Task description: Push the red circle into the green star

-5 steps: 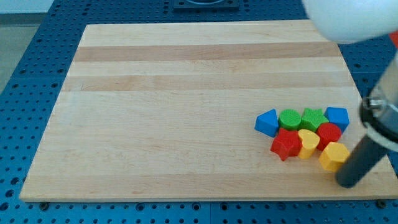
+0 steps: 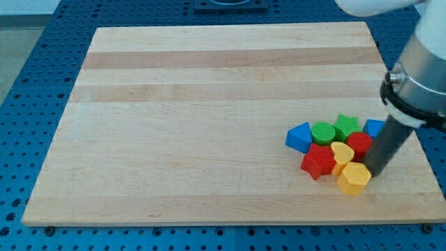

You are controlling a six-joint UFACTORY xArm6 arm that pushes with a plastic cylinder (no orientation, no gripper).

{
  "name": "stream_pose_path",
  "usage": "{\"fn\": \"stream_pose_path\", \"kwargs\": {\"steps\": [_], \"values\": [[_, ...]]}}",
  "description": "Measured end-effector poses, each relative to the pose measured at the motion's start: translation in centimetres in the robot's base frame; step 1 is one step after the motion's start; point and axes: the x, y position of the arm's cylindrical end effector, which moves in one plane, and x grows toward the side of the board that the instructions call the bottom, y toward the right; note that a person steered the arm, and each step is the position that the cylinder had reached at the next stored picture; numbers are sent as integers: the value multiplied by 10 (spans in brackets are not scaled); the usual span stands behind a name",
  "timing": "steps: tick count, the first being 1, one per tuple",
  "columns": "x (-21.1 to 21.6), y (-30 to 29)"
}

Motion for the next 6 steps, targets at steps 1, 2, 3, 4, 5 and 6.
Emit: {"fn": "stream_pose_path", "kwargs": {"steps": [1,2,3,4,5,6], "values": [[-14,0],[-37,15],[-66,12],[-76,-1],[-76,-9],[-54,-10]]}}
